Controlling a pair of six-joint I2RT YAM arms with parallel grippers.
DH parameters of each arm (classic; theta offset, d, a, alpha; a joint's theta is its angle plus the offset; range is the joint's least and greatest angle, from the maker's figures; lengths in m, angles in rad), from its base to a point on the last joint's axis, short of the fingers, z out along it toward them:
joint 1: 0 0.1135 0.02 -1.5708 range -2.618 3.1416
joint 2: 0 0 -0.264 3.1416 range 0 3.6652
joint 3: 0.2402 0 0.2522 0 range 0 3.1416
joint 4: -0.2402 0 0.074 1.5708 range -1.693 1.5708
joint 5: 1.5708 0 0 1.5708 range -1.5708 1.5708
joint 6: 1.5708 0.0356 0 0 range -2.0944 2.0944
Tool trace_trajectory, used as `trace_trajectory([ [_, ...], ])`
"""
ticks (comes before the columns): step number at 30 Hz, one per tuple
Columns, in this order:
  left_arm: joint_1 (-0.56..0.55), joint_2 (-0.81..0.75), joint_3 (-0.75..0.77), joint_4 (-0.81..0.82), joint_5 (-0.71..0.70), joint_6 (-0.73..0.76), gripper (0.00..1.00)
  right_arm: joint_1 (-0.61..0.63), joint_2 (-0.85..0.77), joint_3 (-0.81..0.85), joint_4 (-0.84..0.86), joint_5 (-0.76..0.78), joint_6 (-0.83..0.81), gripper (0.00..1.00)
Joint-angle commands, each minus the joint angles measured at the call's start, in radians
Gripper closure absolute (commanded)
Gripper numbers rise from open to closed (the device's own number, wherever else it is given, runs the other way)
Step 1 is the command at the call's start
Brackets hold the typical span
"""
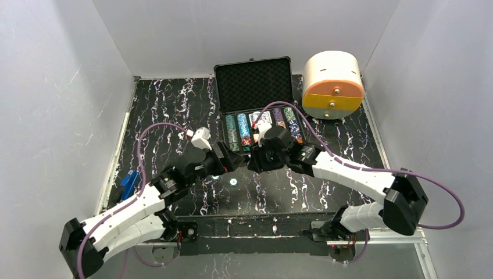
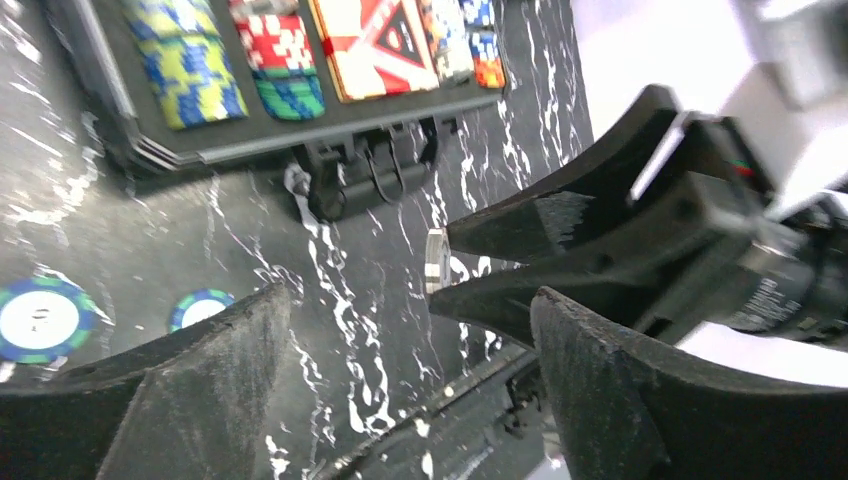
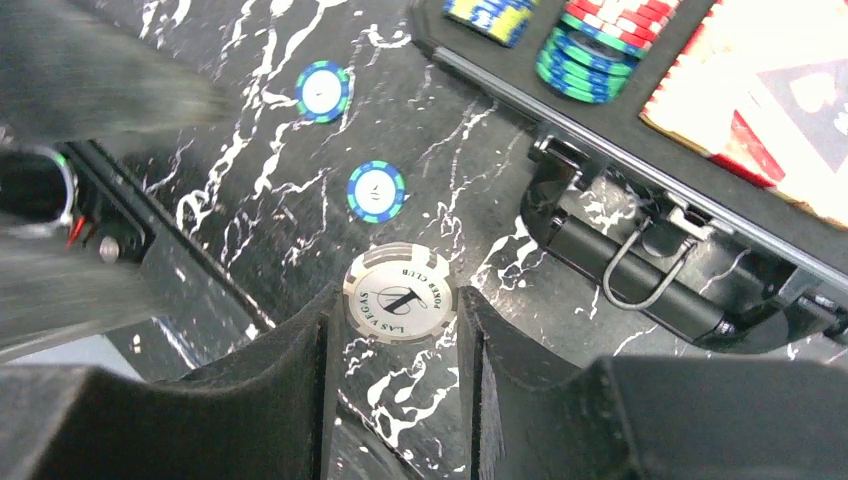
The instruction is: Pack up texas hold em set
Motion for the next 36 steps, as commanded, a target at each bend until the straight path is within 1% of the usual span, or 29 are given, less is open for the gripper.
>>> trace_trajectory([
  [1,0.006,0.099,0.031,0.06,0.173,-0.138,0.18,0.001,-0.095,-0.016,0.094,-0.14,-0.218,0.75],
  [3,0.007,0.148,0.053,0.053,0.221,-0.152,0.26,0.001,-0.118,-0.016,0.093,-0.17,-0.268,0.75],
  [5,0.009,0.179,0.064,0.067,0.253,-0.157,0.3,0.001,-0.136,-0.016,0.083,-0.204,-0.32,0.75],
  [12,0.016,0.209,0.049,0.208,0.368,-0.243,0.38,0.002,-0.136,-0.015,0.059,-0.23,-0.362,0.75],
  [14,0.016,0.215,0.042,0.233,0.392,-0.259,0.45,0.002,-0.13,-0.014,0.062,-0.223,-0.362,0.75],
  [18,0.018,0.239,0.039,0.251,0.43,-0.267,0.61,0.002,-0.115,-0.005,0.07,-0.203,-0.356,0.75],
  [20,0.017,0.251,0.041,0.243,0.439,-0.262,0.67,0.001,-0.106,0.001,0.07,-0.198,-0.354,0.75],
  [23,0.017,0.263,0.048,0.22,0.439,-0.242,0.79,0.002,-0.099,0.002,0.072,-0.196,-0.351,0.75],
  [30,0.016,0.273,0.078,0.173,0.446,-0.18,0.93,0.001,-0.095,0.0,0.069,-0.171,-0.336,0.76],
  [31,0.016,0.276,0.083,0.164,0.447,-0.17,0.97,0.0,-0.095,0.001,0.067,-0.167,-0.333,0.75],
  [32,0.016,0.279,0.09,0.156,0.446,-0.159,1.0,0.001,-0.093,0.002,0.062,-0.156,-0.327,0.71],
  [33,0.017,0.283,0.096,0.15,0.447,-0.148,1.0,0.002,-0.09,0.006,0.055,-0.125,-0.311,0.57],
  [34,0.018,0.286,0.101,0.143,0.445,-0.137,1.0,0.001,-0.091,0.009,0.043,-0.093,-0.294,0.33],
  [35,0.017,0.287,0.109,0.136,0.441,-0.123,1.0,0.001,-0.097,0.008,0.032,-0.081,-0.288,0.2],
  [36,0.016,0.287,0.118,0.124,0.431,-0.104,1.0,0.001,-0.109,-0.001,0.034,-0.08,-0.285,0.1],
])
